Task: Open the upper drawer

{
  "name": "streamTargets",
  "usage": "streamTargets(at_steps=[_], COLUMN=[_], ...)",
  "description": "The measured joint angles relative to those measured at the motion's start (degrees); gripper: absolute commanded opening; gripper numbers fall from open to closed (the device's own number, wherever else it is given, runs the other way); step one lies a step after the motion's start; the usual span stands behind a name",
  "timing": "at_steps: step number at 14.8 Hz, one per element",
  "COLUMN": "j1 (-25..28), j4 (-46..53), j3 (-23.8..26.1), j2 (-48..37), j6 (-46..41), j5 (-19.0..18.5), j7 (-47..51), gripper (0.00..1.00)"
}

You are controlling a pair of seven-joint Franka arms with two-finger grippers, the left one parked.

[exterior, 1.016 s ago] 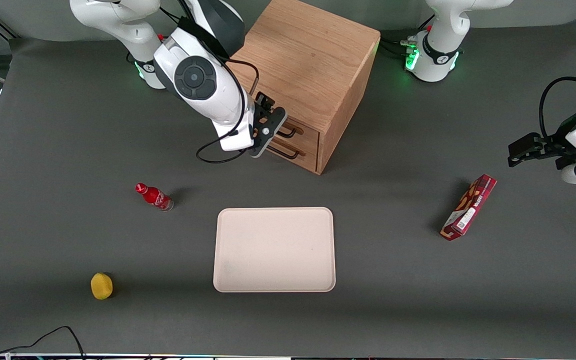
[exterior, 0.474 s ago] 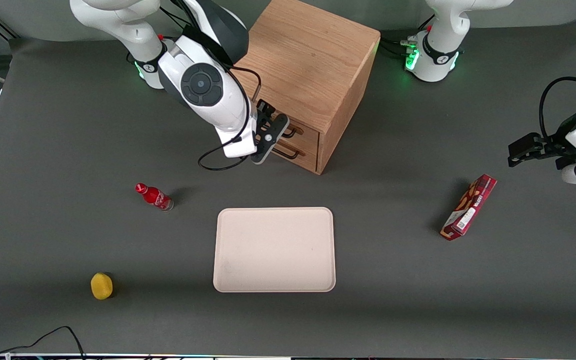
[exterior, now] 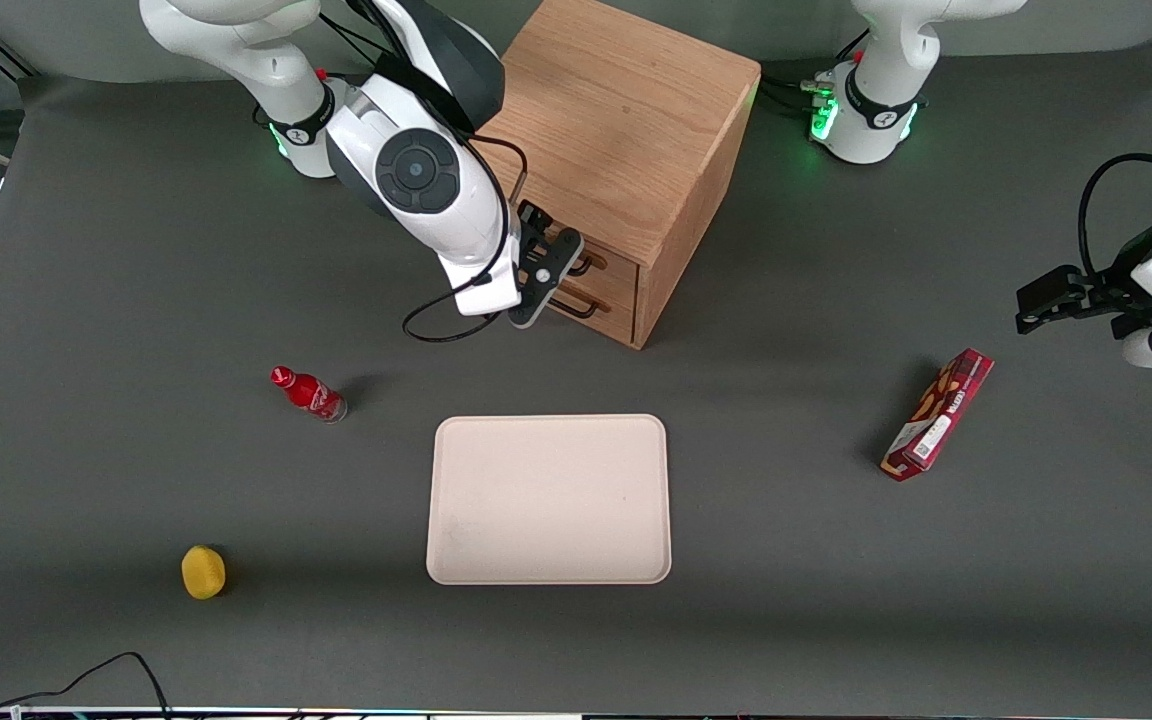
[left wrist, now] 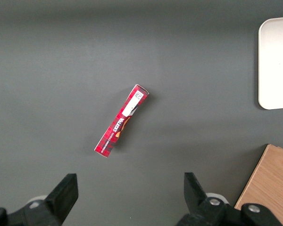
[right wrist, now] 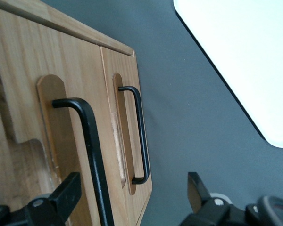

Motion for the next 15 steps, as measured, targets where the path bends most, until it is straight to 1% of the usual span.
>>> streamTargets(at_steps=[8,15], j1=[0.07,0.23], j4=[0.00,-0.24], j3=[0.06,0.19], j2=[1.69,2.50], j6=[1.78,2.94], j5=[-0.17,-1.29], j7=[0.00,-0.17], gripper=[1.00,1.00])
